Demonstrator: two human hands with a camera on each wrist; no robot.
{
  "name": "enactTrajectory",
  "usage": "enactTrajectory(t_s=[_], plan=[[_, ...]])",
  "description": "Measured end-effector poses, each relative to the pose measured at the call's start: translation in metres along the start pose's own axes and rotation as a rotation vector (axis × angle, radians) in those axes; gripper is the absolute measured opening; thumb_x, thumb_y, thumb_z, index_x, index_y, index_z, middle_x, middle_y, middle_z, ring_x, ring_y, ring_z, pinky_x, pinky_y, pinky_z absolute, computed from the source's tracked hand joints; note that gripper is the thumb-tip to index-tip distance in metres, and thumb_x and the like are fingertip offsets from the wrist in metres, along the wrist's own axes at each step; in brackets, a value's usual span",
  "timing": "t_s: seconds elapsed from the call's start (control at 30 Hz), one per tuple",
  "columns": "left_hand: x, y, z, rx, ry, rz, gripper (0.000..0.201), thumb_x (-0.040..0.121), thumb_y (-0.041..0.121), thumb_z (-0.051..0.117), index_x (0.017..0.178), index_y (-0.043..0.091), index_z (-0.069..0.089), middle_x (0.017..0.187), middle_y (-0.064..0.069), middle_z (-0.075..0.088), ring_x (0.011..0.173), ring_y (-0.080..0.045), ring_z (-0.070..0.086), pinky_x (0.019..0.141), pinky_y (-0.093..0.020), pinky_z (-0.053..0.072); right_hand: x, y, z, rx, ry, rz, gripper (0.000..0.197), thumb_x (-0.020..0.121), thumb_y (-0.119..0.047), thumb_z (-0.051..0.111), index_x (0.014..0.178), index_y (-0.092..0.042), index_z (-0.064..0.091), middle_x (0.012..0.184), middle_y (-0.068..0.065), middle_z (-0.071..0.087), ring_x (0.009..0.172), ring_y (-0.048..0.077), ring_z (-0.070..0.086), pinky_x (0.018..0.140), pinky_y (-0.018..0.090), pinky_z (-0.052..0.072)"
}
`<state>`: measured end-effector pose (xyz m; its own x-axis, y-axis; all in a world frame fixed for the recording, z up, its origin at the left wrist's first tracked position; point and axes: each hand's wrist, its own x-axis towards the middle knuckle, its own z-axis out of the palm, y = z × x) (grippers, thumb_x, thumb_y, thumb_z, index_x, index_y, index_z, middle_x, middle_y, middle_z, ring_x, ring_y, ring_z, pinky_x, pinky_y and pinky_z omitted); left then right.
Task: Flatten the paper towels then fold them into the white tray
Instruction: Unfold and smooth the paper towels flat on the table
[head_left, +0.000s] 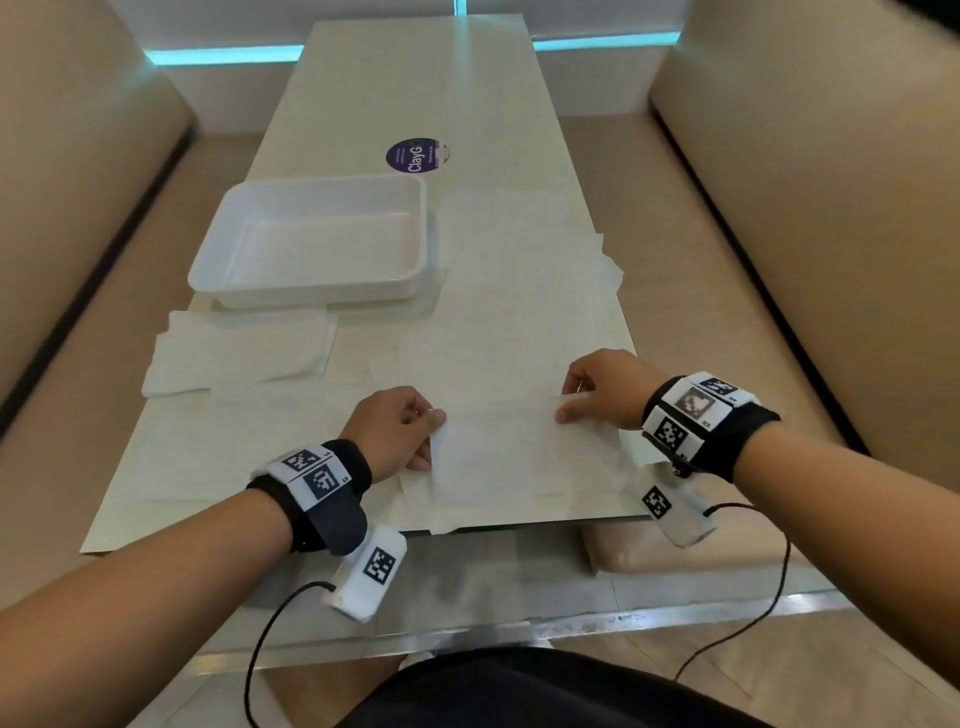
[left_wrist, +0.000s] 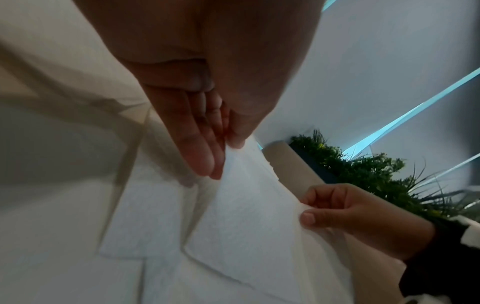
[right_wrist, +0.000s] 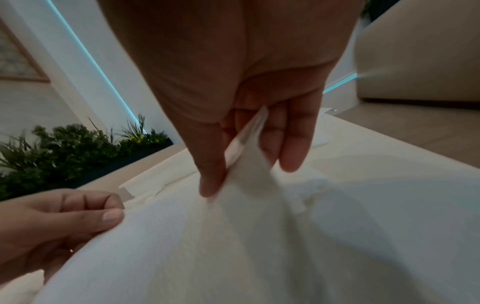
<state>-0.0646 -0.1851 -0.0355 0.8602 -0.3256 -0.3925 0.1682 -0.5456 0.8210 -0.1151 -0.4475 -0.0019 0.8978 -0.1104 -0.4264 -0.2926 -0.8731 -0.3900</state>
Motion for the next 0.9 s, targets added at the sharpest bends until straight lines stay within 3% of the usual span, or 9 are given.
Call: enactTrajectory(t_s=[0.1, 0.17, 0.23, 0.3, 0.4, 0.5, 0.73, 0.9], plan=[[0.002, -0.002, 0.006, 0.082, 0.035, 0.008, 0.018, 0.092, 0.022, 0.063, 0.088, 0.005, 0.061, 0.072, -0.015, 0.068, 0.056, -0.019, 0.068, 0.052, -0.025, 0.055, -0.004, -0.003, 0.009, -0.160, 0.159, 0.022, 0.040, 0.080, -0.038, 0.071, 0.113, -0.022, 0.055, 0.111, -0.002, 0.057, 0.100, 0.017, 0.053, 0.080, 0.029, 0.043], [0.003, -0.002, 0.008, 0.123, 0.046, 0.023, 0.017, 0.092, 0.022, 0.062, 0.087, 0.006, 0.061, 0.070, -0.013, 0.068, 0.054, -0.016, 0.067, 0.051, -0.022, 0.053, -0.010, -0.016, 0.018, -0.238, 0.281, -0.096, 0.047, 0.085, -0.036, 0.064, 0.127, -0.023, 0.047, 0.126, 0.000, 0.052, 0.116, 0.021, 0.046, 0.093, 0.034, 0.039], [0.004, -0.002, 0.009, 0.152, 0.046, 0.029, 0.017, 0.092, 0.022, 0.062, 0.087, 0.006, 0.061, 0.067, -0.011, 0.068, 0.055, -0.016, 0.067, 0.051, -0.023, 0.054, -0.018, -0.037, 0.033, -0.257, 0.264, -0.253, 0.051, 0.092, -0.034, 0.053, 0.140, -0.023, 0.039, 0.144, 0.000, 0.042, 0.132, 0.023, 0.035, 0.107, 0.037, 0.028], [0.006, -0.002, 0.009, 0.184, 0.045, 0.033, 0.017, 0.092, 0.023, 0.062, 0.086, 0.007, 0.061, 0.065, -0.009, 0.069, 0.056, -0.018, 0.067, 0.055, -0.025, 0.057, -0.022, -0.057, 0.053, -0.292, 0.129, -0.343, 0.055, 0.099, -0.033, 0.039, 0.150, -0.021, 0.022, 0.157, 0.000, 0.023, 0.145, 0.022, 0.016, 0.116, 0.036, 0.013], [0.008, -0.004, 0.009, 0.260, 0.040, 0.057, 0.018, 0.090, 0.026, 0.064, 0.085, 0.009, 0.060, 0.064, -0.006, 0.070, 0.056, -0.017, 0.068, 0.058, -0.027, 0.057, -0.021, -0.068, 0.084, -0.351, -0.058, -0.329, 0.058, 0.103, -0.033, 0.025, 0.153, -0.018, 0.000, 0.161, 0.001, -0.004, 0.148, 0.024, -0.005, 0.119, 0.041, 0.003], [0.010, -0.005, 0.010, 0.271, 0.030, 0.058, 0.017, 0.089, 0.024, 0.066, 0.085, 0.010, 0.059, 0.064, -0.006, 0.069, 0.058, -0.020, 0.068, 0.062, -0.033, 0.059, -0.020, -0.061, 0.097, -0.361, -0.100, -0.293, 0.059, 0.103, -0.033, 0.021, 0.152, -0.018, -0.009, 0.159, -0.001, -0.016, 0.146, 0.024, -0.015, 0.119, 0.045, -0.001], [0.011, -0.004, 0.009, 0.203, -0.009, 0.018, 0.014, 0.089, 0.018, 0.066, 0.086, 0.007, 0.058, 0.069, -0.007, 0.061, 0.061, -0.020, 0.067, 0.060, -0.034, 0.060, -0.033, -0.013, 0.077, -0.364, -0.126, -0.169, 0.063, 0.102, -0.041, 0.023, 0.150, -0.024, -0.015, 0.157, -0.009, -0.022, 0.145, 0.017, -0.020, 0.118, 0.043, -0.006], [0.013, -0.005, 0.008, 0.205, -0.014, 0.017, 0.014, 0.090, 0.018, 0.066, 0.088, 0.007, 0.058, 0.073, -0.010, 0.064, 0.059, -0.018, 0.066, 0.056, -0.027, 0.057, -0.045, 0.020, 0.063, -0.387, -0.152, -0.072, 0.069, 0.100, -0.052, 0.020, 0.148, -0.025, -0.020, 0.154, -0.011, -0.027, 0.144, 0.016, -0.022, 0.117, 0.043, -0.009]])
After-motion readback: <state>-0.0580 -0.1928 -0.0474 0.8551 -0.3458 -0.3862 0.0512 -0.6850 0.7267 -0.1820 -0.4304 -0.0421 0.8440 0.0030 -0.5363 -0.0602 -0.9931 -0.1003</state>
